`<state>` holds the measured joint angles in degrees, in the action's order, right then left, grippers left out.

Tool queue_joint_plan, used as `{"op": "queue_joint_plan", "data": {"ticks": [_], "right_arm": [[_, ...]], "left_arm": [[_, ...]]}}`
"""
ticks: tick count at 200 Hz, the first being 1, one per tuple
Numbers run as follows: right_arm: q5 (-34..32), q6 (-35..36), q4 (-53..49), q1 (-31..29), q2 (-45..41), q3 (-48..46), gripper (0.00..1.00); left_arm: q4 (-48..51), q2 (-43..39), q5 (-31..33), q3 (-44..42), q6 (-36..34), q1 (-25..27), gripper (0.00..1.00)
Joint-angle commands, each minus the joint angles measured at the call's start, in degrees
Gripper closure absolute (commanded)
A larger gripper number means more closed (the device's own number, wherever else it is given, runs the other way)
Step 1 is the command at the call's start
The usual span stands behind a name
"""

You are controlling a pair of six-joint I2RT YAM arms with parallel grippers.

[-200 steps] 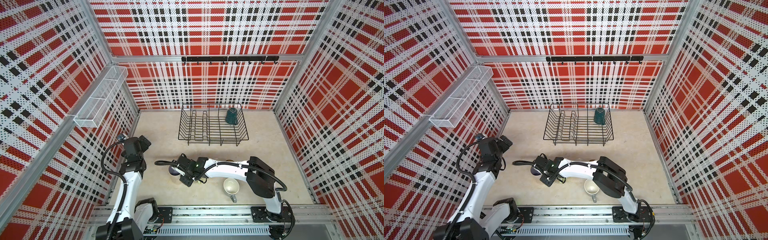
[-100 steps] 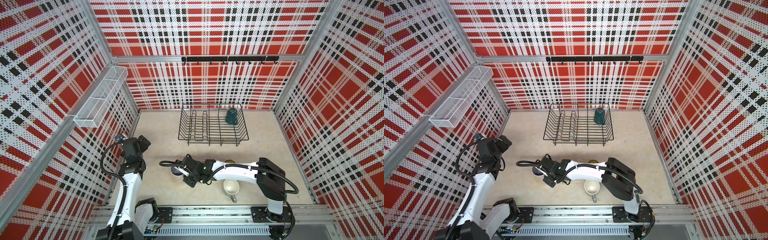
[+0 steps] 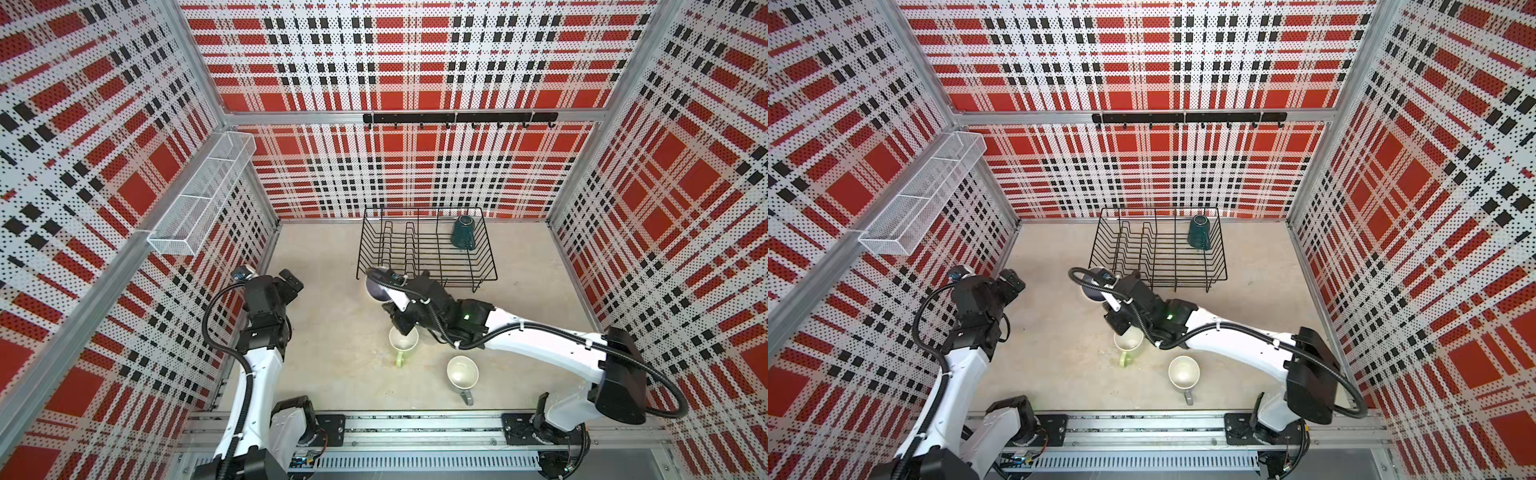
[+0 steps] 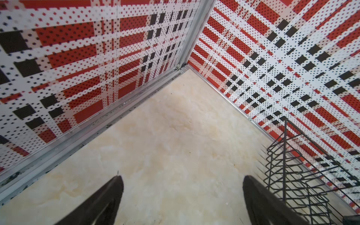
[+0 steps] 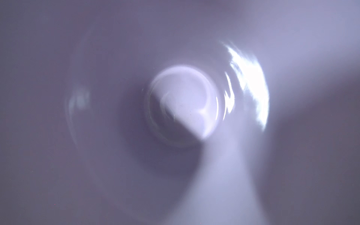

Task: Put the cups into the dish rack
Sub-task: 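Lift the lavender mug over the rack while the left gripper rises toward it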

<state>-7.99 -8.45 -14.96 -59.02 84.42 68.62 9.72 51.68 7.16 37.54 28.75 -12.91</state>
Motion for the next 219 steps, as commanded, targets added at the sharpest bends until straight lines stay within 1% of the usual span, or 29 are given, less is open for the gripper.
{"op": "queue_joint_plan", "data": {"ticks": [1, 12, 24, 40, 68, 93, 97, 99, 104, 119, 137, 149, 171, 184, 192, 219], "right_arm": [[-0.4, 1.4, 8.1, 4.4, -7.1, -2.1, 1.00], [2.1, -0.1, 8.9, 7.7, -9.8, -3.9, 1.00], [6.6, -2.3, 9.9, 12.3, -12.8, -5.7, 1.00], [12.2, -5.2, 10.2, 18.5, -16.3, -7.1, 1.00], [20.5, -7.9, 9.5, 28.3, -20.9, -7.9, 1.00], [27.9, -10.1, 9.9, 35.3, -23.4, -8.0, 1.00], [29.0, -10.7, 10.0, 36.3, -23.6, -8.0, 1.00], [29.7, -11.0, 10.1, 36.8, -23.7, -8.0, 1.00], [31.4, -11.8, 10.4, 38.2, -23.9, -8.0, 1.00], [35.8, -15.3, 11.2, 42.2, -24.3, -8.3, 1.00], [43.2, -20.3, 13.9, 46.7, -24.6, -9.4, 1.00], [47.6, -23.6, 17.4, 48.4, -25.0, -10.7, 1.00], [51.7, -28.7, 23.0, 49.3, -25.4, -12.1, 1.00], [54.7, -31.4, 26.9, 49.4, -24.7, -12.3, 1.00], [56.7, -33.5, 29.6, 49.4, -24.1, -12.5, 1.00], [62.2, -43.9, 45.5, 49.4, -21.8, -14.6, 1.00]], "left_arm": [[-0.9, -1.0, -5.6, 4.1, -0.1, 1.8, 0.02], [-1.7, -1.1, -7.3, 5.4, -1.2, 3.9, 0.02], [-3.0, -1.1, -9.0, 6.6, -2.7, 6.7, 0.01], [-5.0, -0.9, -10.6, 8.1, -4.1, 11.4, 0.00], [-7.3, 1.1, -12.0, 11.3, -5.3, 19.9, 0.00], [-9.5, 4.2, -16.3, 14.2, -6.4, 26.3, 0.00], [-9.7, 4.7, -16.9, 14.7, -6.4, 26.7, 0.00], [-9.8, 5.0, -17.2, 15.0, -6.5, 28.2, 0.00], [-10.0, 5.6, -17.8, 15.6, -6.7, 29.6, 0.00], [-10.6, 7.4, -19.5, 17.4, -7.3, 32.4, 0.00], [-12.5, 9.1, -21.5, 18.6, -7.3, 34.9, 0.00], [-15.7, 10.2, -24.0, 18.4, -6.6, 36.2, 0.00], [-25.7, 12.8, -33.7, 16.6, -1.9, 37.7, 0.00], [-30.5, 14.3, -37.7, 16.3, 0.5, 39.2, 0.00], [-31.8, 15.1, -39.0, 16.7, 0.7, 40.4, 0.00], [-32.6, 16.9, -40.7, 18.8, 0.7, 42.7, 0.00]]}}
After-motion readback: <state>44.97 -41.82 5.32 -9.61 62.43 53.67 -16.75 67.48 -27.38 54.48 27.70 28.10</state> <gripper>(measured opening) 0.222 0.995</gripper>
